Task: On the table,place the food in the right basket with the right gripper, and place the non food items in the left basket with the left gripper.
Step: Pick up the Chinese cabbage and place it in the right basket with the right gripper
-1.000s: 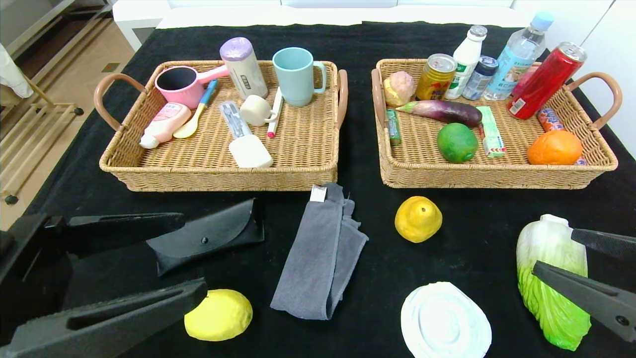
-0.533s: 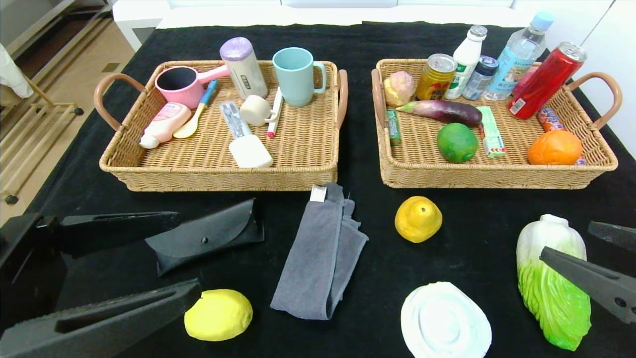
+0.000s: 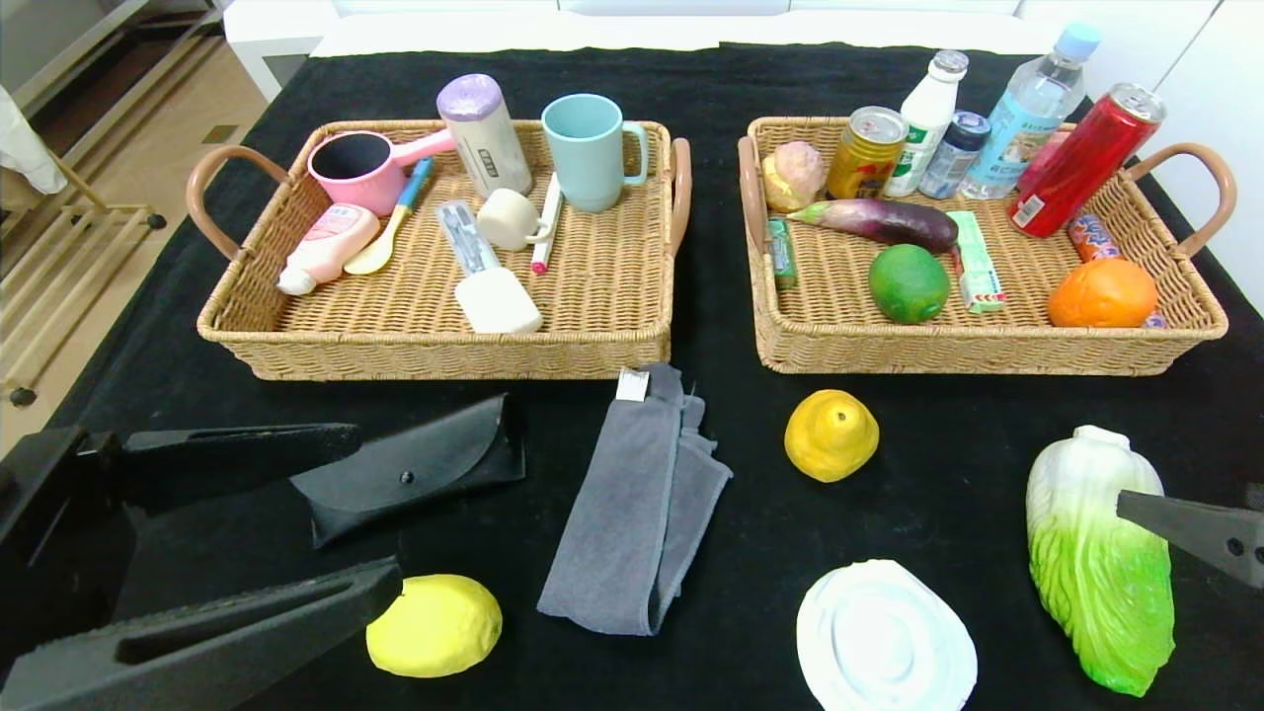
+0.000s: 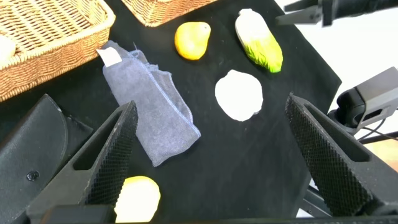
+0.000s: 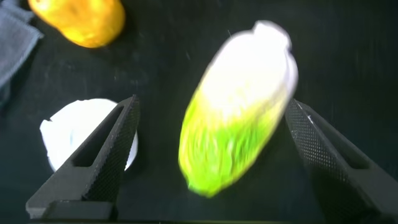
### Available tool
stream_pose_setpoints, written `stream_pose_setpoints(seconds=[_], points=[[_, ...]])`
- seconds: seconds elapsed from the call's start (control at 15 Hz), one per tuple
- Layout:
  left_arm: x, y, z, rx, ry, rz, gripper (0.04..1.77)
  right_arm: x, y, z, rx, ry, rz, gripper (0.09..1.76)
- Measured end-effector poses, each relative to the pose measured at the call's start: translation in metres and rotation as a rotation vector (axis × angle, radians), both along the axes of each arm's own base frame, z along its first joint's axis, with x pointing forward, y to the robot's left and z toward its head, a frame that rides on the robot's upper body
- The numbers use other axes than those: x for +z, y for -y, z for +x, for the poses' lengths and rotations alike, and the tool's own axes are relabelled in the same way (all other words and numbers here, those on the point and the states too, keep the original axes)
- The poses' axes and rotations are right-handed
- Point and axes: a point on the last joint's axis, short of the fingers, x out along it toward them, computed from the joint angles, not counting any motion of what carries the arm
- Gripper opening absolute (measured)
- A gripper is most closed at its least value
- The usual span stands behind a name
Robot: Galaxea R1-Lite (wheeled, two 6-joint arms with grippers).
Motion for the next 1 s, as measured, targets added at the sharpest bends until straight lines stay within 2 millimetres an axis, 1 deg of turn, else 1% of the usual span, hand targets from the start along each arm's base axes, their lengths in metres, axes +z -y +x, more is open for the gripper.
stream_pose_setpoints(seconds=[0.07,0.2,0.4,0.73,1.0], points=[[0.0,0.0,0.0,0.0,0.0,0.0,1.72,0.006,0.001,0.0,-0.038,-0.056,0.035,1.71],[0.0,0.0,0.0,0.0,-0.001,0.001,1.72,0.013,0.002,0.007,-0.102,-0.126,0.053,1.71],[0.0,0.0,-0.001,0.0,0.001,0.0,1.72,0.012,0.001,0.022,-0.151,-0.173,0.038,1.71],[-0.001,0.0,-0.001,0.0,0.0,0.001,1.72,0.013,0.0,0.027,-0.148,-0.177,0.03,1.71],[-0.001,0.0,-0.001,-0.001,0.0,0.0,1.72,0.007,-0.003,0.04,-0.187,-0.222,0.06,1.71]])
